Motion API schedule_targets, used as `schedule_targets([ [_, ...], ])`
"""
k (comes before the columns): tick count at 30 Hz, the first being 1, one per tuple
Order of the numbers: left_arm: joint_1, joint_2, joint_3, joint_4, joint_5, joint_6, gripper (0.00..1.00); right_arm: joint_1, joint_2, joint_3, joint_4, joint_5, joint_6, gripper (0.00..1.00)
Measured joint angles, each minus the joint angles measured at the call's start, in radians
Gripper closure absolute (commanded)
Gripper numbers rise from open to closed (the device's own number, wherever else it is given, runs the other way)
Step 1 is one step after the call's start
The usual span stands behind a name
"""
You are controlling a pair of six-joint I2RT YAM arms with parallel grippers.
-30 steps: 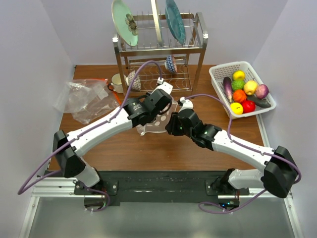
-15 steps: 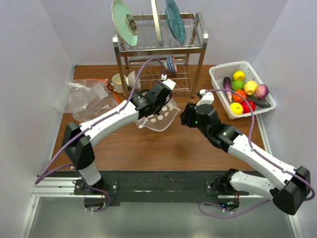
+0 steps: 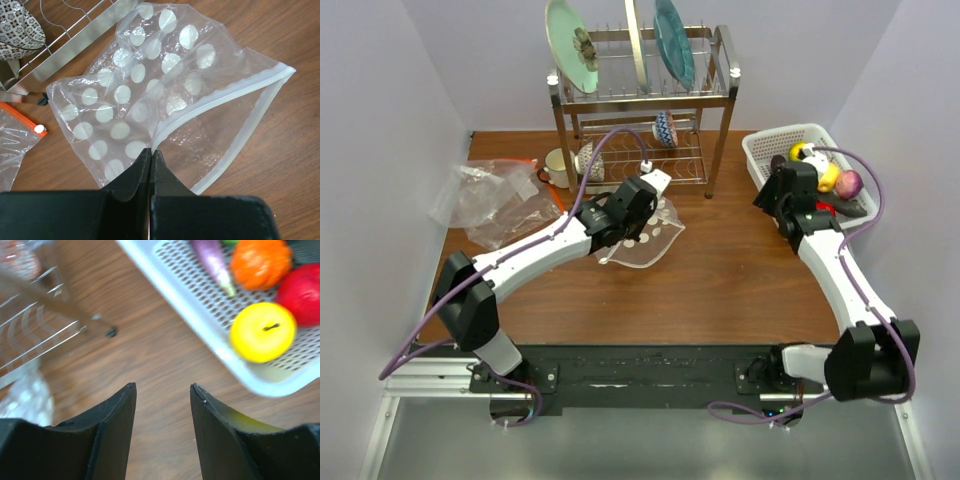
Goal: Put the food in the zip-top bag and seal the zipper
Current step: Pick up the fake fruit from the bin.
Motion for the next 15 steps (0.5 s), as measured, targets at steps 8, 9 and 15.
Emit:
schedule_targets([
  [8, 0.000, -0.035, -0.047, 0.049, 0.015, 0.000, 1.00, -0.136, 0.196, 0.140, -0.019, 0.021, -0.054, 0.33],
  [9, 0.000, -0.039, -0.050, 0.052, 0.016, 0.000, 1.00, -0.151, 0.215, 0.156, -0.024, 0.022, -0.059, 0.30],
  [15, 0.000, -0.043, -0.055, 0.060, 0.023, 0.000, 1.00, -0.196, 0.364, 0.261, -0.071, 0.034, -0.070, 0.01],
])
